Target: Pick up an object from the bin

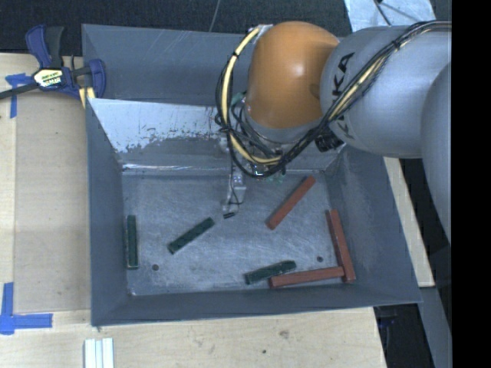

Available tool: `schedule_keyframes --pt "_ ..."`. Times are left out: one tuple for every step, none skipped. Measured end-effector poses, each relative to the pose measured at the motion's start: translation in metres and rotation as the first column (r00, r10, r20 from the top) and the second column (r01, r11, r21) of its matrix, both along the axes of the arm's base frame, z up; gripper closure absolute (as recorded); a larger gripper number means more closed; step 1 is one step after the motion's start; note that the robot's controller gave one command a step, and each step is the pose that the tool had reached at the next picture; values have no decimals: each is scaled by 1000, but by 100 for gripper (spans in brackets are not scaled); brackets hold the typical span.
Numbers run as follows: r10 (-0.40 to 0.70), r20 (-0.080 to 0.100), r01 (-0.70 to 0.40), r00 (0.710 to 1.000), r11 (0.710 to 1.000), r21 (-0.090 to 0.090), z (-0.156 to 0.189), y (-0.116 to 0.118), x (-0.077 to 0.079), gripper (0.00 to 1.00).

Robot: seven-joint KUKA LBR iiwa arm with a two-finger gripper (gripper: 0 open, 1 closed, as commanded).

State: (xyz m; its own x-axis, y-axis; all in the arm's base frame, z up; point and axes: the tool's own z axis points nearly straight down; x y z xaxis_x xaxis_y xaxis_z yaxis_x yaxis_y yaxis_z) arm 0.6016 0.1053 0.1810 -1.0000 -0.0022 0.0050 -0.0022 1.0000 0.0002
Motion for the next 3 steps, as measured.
schedule_keyframes --pt "-2 8 2 1000 1000 1 5 0 2 0" --pt "-3 8 3 1000 1000 1 5 -1 2 0" --pt "197 8 -197 980 980 6 -68 69 -28 0"
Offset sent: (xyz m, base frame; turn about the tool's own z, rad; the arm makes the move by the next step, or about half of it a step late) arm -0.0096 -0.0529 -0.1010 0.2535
